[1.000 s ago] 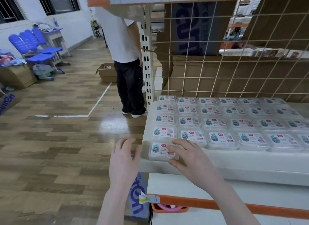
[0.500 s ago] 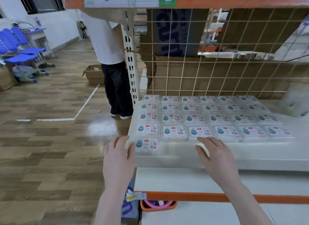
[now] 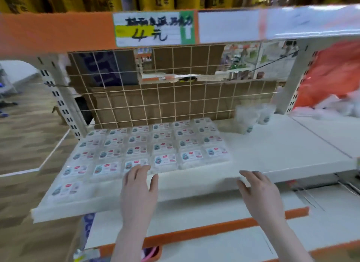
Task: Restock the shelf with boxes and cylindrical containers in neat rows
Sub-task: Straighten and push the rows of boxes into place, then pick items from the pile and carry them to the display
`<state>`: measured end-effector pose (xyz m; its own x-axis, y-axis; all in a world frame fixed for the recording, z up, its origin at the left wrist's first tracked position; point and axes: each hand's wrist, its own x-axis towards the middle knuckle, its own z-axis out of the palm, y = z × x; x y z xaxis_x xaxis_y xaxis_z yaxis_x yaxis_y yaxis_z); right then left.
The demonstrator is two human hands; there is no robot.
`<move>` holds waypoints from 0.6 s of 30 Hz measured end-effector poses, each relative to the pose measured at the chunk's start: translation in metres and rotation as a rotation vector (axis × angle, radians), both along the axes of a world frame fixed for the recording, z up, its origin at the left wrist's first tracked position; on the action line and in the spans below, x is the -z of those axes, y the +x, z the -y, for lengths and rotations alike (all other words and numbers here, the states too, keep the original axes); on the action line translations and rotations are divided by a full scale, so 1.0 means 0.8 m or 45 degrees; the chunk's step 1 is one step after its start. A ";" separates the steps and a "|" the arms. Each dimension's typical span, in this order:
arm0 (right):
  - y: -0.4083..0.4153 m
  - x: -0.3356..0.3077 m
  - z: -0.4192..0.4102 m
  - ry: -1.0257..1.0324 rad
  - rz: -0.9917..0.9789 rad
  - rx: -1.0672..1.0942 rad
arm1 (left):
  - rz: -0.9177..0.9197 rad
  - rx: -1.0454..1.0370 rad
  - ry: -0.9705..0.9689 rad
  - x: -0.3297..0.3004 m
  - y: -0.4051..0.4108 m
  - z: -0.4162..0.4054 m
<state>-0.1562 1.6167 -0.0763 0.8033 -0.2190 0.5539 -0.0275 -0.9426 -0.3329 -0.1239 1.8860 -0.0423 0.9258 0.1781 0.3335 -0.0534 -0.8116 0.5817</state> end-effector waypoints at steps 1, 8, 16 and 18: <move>-0.008 -0.001 0.031 -0.002 -0.003 0.025 | -0.016 0.023 0.016 0.001 -0.001 0.032; -0.043 -0.004 0.207 -0.031 -0.045 0.252 | -0.087 0.242 0.059 0.005 0.002 0.217; -0.061 -0.011 0.323 0.084 -0.135 0.458 | -0.129 0.464 0.155 -0.004 0.031 0.367; -0.059 -0.013 0.346 0.080 -0.120 0.493 | -0.118 0.516 0.147 -0.003 0.043 0.400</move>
<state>-0.2030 1.3402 -0.0662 0.7015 -0.5466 0.4572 -0.4098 -0.8343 -0.3688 -0.0895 1.5661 -0.0399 0.9402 -0.2397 0.2419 -0.3330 -0.7957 0.5059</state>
